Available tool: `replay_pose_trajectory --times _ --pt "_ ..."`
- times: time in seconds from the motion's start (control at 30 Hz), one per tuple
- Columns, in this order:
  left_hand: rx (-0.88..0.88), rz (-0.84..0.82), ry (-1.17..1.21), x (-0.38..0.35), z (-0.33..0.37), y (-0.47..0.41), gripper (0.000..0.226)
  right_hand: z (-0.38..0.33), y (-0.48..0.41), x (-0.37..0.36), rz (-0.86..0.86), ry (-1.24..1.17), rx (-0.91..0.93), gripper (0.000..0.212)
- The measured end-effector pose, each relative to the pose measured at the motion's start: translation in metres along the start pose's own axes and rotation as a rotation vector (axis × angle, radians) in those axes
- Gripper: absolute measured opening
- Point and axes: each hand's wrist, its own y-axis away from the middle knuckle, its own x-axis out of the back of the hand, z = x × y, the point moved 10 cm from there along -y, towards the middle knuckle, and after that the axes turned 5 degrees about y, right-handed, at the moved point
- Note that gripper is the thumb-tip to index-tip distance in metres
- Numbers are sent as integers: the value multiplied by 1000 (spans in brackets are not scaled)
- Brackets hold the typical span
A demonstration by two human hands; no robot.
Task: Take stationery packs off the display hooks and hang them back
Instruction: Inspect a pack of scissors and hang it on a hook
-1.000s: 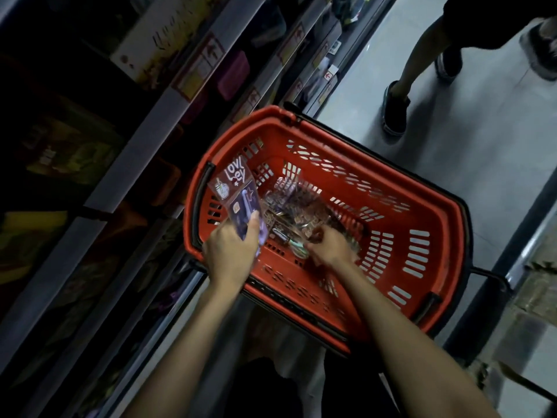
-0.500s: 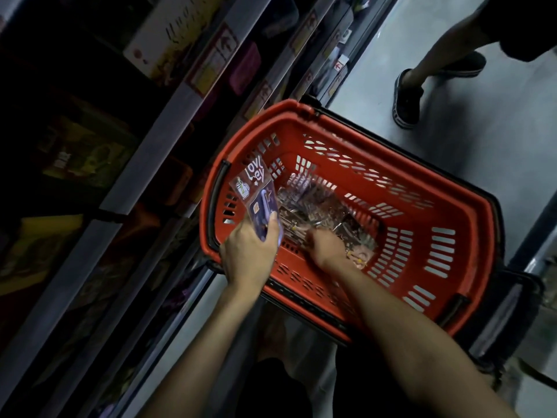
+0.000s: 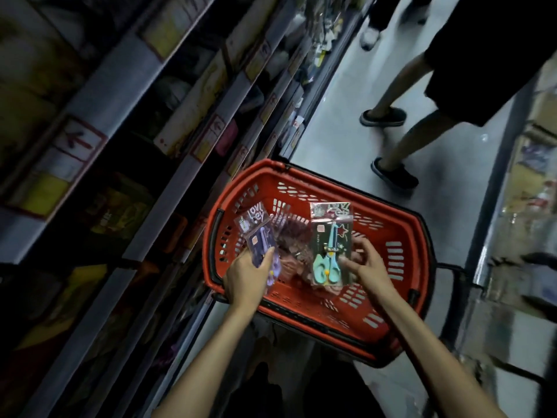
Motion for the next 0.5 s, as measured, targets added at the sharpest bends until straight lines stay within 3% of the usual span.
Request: replay_pose_trajectory --times 0.13,0.4,0.5 --pt "-38 -163 120 -7 -7 -2 42 -6 36 19 94 -254 -49 38" --pt "-236 -335 311 6 60 40 12 -15 121 44 283 -617 47 25" --pt "-276 -428 386 5 95 69 10 -9 159 60 339 -651 55 34"
